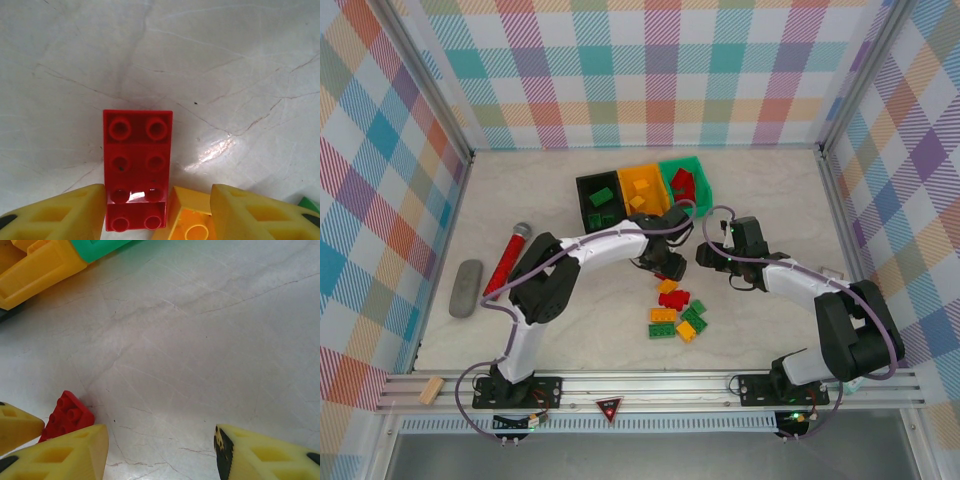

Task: Sort the legos into containers by color
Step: Pick up the lego from the center of the table.

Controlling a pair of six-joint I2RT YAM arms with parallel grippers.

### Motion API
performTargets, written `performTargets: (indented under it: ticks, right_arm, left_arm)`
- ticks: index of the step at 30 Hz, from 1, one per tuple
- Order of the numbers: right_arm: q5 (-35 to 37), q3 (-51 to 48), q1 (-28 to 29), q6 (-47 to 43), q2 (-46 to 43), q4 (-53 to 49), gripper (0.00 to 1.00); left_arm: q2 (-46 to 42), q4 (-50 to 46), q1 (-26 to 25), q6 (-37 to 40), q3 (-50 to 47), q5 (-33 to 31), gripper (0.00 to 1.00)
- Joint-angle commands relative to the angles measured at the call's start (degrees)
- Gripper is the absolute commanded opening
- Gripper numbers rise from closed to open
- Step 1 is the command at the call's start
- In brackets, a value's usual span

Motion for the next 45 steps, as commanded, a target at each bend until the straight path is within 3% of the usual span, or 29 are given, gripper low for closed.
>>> performTargets:
  ticks: [1,19,30,45]
  right_arm:
    - [-1.01,1.31,-0.08,0.55,0.04,0.75,0.59]
    - [-1.62,1.35,-0.04,0.74,0.11,0.8,0.59]
    - [-1.62,1.5,-0.04,0.7,0.49,0.8,0.59]
    - [-1.18,1.73,-0.09,1.22,0.81,0.72,0.59]
  left_arm:
    - [1.25,-3.98,-0.4,1.04,1.91,-1.79,0.57]
    - [3.93,-4.41,-0.43,1.14,2.81,-2.81,0.57]
    - [3.87,-2.9,-0.43,0.82,2.92,-2.39,0.41]
    - [-0.38,1.46,-0.23,-0.39,2.21,-4.38,0.37]
